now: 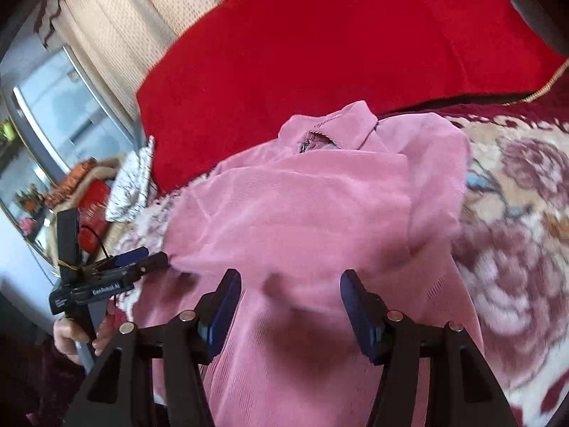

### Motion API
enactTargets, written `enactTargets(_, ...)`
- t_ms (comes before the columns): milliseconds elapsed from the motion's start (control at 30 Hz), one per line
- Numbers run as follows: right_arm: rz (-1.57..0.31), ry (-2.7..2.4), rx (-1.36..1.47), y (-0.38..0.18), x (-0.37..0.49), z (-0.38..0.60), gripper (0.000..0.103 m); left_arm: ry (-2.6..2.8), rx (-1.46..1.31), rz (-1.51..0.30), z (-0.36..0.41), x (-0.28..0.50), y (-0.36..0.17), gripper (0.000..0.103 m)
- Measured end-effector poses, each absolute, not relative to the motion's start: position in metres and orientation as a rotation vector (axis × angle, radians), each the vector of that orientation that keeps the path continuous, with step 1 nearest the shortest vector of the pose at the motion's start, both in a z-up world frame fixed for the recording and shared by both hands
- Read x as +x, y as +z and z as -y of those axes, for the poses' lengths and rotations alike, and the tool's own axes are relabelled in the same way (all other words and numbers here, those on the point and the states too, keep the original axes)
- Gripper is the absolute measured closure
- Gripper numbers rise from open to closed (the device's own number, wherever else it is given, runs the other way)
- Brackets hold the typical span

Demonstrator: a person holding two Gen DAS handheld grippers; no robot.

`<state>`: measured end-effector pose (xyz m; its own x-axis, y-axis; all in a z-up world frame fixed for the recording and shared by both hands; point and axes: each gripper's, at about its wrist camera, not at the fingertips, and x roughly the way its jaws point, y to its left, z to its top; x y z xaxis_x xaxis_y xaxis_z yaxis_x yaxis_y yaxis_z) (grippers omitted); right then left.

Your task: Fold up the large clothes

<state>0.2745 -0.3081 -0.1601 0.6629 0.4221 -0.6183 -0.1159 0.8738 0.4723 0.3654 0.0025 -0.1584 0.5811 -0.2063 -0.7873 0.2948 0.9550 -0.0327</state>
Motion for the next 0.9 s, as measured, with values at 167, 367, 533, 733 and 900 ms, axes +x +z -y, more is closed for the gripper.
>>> enactTargets(167, -0.781, 0.351, 0.469, -0.161, 0.229, 0.325, 0.038, -0.280, 0.115, -0.843, -0.028, 0.322, -0.151, 0.015)
enactTargets(367, -0.830, 0.375, 0.431, -0.170, 0.168, 0.348, 0.035, -0.289, 0.042, -0.898, -0.069, 0.263, -0.172, 0.015)
enactTargets(533, -0.914, 0.351, 0.412, -0.190, 0.135, 0.366, 0.035, -0.297, 0.033, -0.976, -0.087, 0.231, -0.198, 0.015)
enactTargets(733, -0.971, 0.314, 0.425, -0.218, 0.120, 0.379, 0.035, -0.305, -0.057, -1.081, -0.105, 0.214, -0.223, 0.015)
enactTargets(900, -0.973, 0.329, 0.437, -0.230, 0.130, 0.372, 0.033, -0.374, -0.110, -1.136, -0.101, 0.218, -0.233, 0.041)
